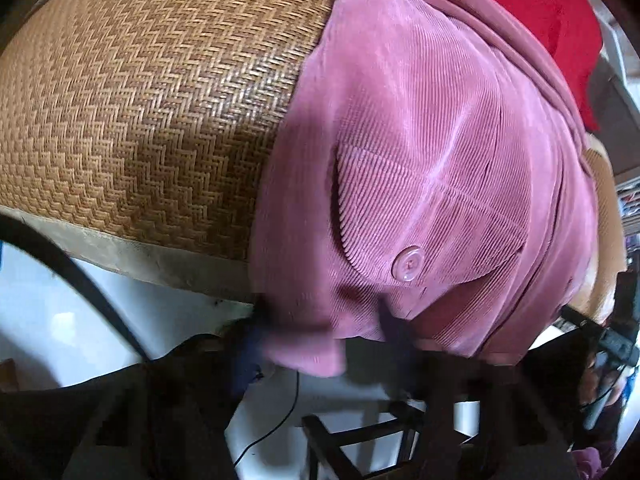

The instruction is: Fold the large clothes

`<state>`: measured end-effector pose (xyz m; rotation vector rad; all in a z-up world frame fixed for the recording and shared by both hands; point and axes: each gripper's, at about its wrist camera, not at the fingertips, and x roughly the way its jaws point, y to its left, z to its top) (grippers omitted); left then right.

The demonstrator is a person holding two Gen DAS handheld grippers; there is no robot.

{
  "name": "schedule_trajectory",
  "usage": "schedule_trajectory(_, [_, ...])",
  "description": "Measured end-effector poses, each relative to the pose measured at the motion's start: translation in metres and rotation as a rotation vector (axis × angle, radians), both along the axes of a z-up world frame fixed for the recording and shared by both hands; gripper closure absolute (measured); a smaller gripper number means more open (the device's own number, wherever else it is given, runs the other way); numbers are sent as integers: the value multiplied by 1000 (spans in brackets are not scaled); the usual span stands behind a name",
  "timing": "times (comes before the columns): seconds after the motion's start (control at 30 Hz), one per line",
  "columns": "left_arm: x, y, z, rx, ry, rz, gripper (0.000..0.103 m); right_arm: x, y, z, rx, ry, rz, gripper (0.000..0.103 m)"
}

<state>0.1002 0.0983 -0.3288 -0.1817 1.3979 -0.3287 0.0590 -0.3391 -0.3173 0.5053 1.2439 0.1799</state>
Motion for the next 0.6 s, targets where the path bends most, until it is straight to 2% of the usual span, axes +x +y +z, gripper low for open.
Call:
schedule_trajectory(0.03, [-1,2,0,-22,6,9,81,0,8,2,-29,-17,25,37])
schedule_trajectory(0.07, [-2,4,0,-30,5,16,81,0,13,5,-38,-31,41,58])
schedule_trajectory(0.1, [-3,5,1,-35,2,22,81,-1,17,7,-52,-44,57,67])
schedule_trajectory(0.17, [-5,7,2,-46,7,26,79,-3,15,6,-58,-35,35,67])
schedule_trajectory(0.2, [-4,9,1,-38,14,32,64,-3,12,4,-54,-20,21,65])
schedule_trajectory(0.23, [-3,11,-1,-19,33,45,34,-3,7,1,-46,-4,5,65])
schedule_trajectory(0.27, [-3,19,-2,-1,47,56,24,-3,4,-1,-25,9,-9,63])
schedule_trajectory(0.3, [-5,24,-1,14,53,66,21,-2,4,-3,-25,23,-15,45])
schedule_trajectory(0.37, [-3,22,-3,11,59,59,21,-1,9,-5,-50,46,-10,21])
schedule_trajectory(0.47, [-1,14,-12,45,68,65,21,0,22,-16,-67,62,41,21])
schedule_trajectory(0.5, [0,12,-18,55,86,65,32,1,25,-19,-62,56,28,22])
schedule_trajectory(0.53, [1,11,-22,51,97,64,65,3,25,-22,-57,59,27,28])
schedule_trajectory(0.57, [0,11,-24,42,106,59,80,4,27,-24,-46,62,31,53])
schedule_trajectory(0.6, [-3,9,-23,25,99,52,86,3,29,-24,-39,62,38,79])
